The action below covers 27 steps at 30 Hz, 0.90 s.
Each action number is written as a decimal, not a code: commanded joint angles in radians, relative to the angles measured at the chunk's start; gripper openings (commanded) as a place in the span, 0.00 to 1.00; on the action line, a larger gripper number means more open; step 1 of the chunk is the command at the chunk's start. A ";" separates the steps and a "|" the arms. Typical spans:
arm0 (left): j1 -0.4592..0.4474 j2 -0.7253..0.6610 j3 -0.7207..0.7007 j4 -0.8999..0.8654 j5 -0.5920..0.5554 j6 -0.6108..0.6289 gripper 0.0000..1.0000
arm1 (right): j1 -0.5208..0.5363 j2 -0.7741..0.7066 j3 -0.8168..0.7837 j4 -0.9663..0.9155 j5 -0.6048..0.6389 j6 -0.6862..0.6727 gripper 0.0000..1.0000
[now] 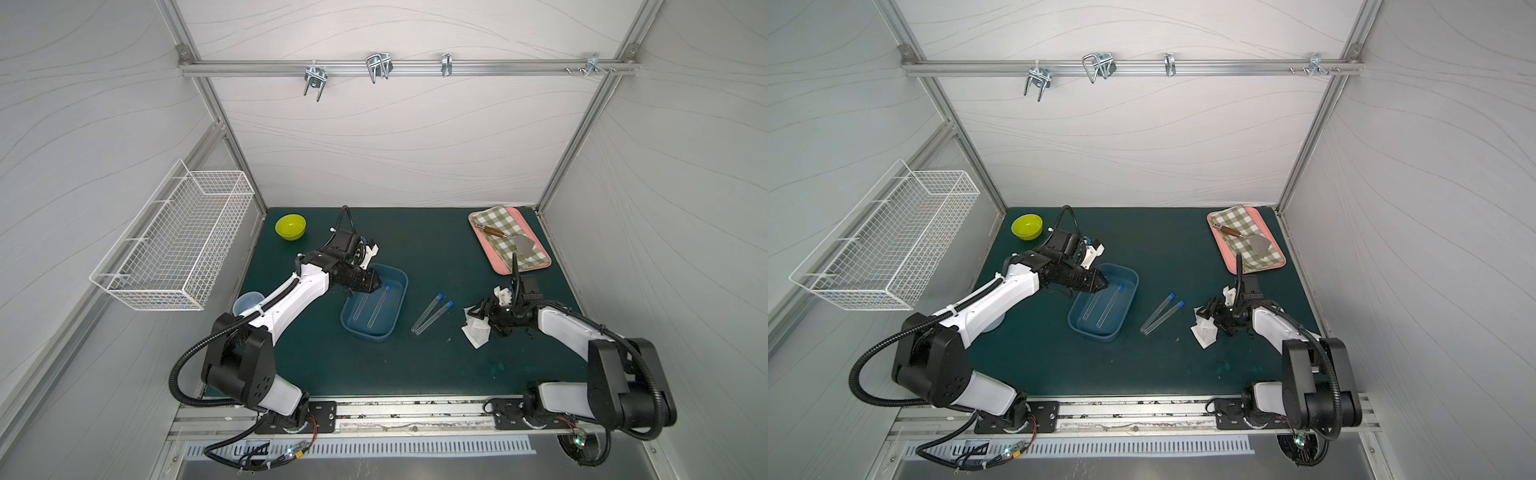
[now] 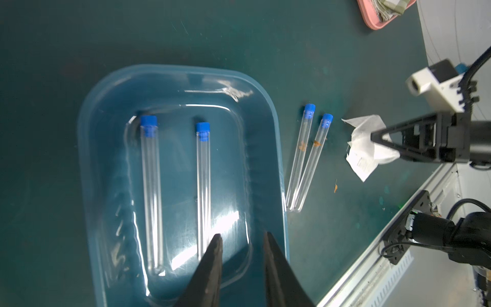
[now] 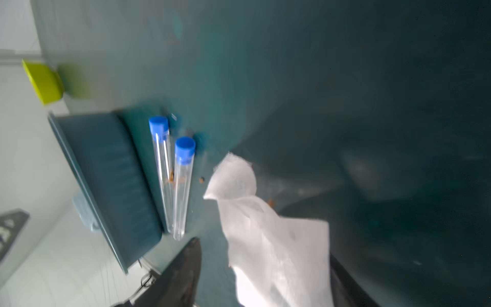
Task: Wipe the exteriors of test tubes
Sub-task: Place the cleaning item at the center of the board.
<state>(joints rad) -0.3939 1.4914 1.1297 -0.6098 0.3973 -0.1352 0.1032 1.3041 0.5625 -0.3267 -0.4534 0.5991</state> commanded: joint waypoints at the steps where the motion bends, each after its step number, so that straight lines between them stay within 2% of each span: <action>1: -0.016 -0.044 -0.003 0.049 0.018 -0.008 0.30 | -0.012 -0.053 0.057 -0.164 0.118 -0.049 0.73; 6: -0.038 -0.074 -0.027 0.054 0.023 -0.009 0.30 | -0.030 -0.086 0.142 -0.306 0.197 -0.095 0.78; 11: -0.050 -0.096 -0.051 0.067 0.032 -0.017 0.31 | -0.030 -0.065 0.183 -0.359 0.253 -0.123 0.80; 15: -0.061 -0.104 -0.067 0.082 0.040 -0.030 0.31 | -0.027 -0.038 0.184 -0.333 0.148 -0.132 0.80; 22: -0.073 -0.112 -0.083 0.091 0.041 -0.041 0.31 | -0.019 -0.124 0.215 -0.385 0.230 -0.114 0.81; 27: -0.074 -0.123 -0.088 0.094 0.038 -0.047 0.31 | -0.019 -0.193 0.264 -0.395 0.167 -0.093 0.81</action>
<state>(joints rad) -0.4644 1.3937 1.0428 -0.5526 0.4240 -0.1768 0.0792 1.1549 0.7906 -0.6834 -0.2539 0.4946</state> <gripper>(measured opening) 0.311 0.806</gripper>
